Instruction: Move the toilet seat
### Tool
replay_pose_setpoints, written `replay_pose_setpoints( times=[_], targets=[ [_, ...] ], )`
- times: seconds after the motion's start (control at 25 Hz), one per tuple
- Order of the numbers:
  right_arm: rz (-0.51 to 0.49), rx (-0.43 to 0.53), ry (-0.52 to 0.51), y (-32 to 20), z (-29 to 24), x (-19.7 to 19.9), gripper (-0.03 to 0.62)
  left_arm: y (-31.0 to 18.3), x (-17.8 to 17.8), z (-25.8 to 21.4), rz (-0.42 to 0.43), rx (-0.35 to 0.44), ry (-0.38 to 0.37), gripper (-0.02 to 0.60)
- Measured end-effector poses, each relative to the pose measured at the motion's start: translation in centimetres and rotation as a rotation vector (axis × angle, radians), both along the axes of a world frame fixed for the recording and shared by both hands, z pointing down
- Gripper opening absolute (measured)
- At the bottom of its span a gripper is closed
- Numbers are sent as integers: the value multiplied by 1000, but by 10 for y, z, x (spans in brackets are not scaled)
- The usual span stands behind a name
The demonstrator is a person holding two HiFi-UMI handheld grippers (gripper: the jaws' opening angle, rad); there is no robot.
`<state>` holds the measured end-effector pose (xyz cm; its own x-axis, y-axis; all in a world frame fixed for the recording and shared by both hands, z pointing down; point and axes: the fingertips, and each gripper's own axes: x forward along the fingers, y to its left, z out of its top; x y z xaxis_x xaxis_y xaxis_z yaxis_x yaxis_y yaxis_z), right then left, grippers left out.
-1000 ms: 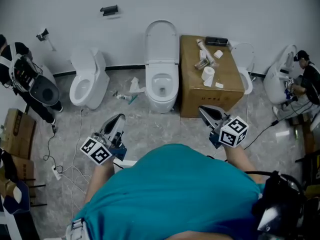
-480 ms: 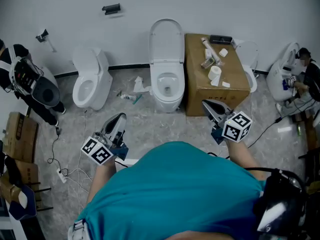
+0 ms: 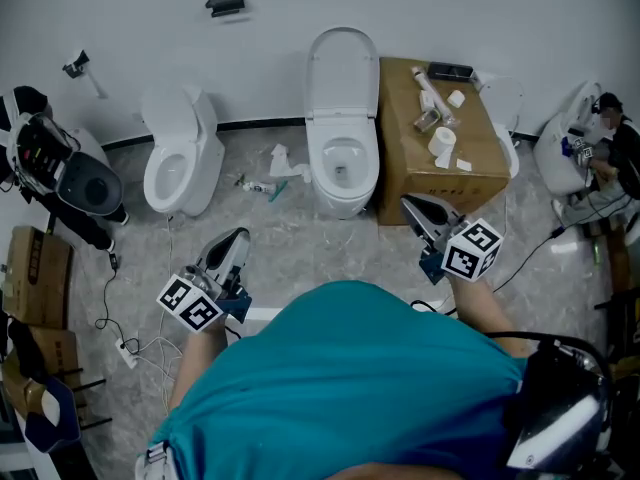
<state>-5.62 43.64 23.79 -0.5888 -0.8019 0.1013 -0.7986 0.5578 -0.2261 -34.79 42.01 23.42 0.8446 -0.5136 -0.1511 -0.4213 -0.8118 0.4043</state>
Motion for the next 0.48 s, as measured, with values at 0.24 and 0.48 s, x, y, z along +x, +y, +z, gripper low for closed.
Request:
replay_pose_setpoints(
  times=[0.24, 0.48],
  targets=[
    [-27, -23, -26, -48, 16, 45, -2, -38, 52, 14, 5, -31, -23, 3],
    [-119, -29, -48, -119, 23, 121, -2, -93, 143, 9, -45, -27, -36, 3]
  ],
)
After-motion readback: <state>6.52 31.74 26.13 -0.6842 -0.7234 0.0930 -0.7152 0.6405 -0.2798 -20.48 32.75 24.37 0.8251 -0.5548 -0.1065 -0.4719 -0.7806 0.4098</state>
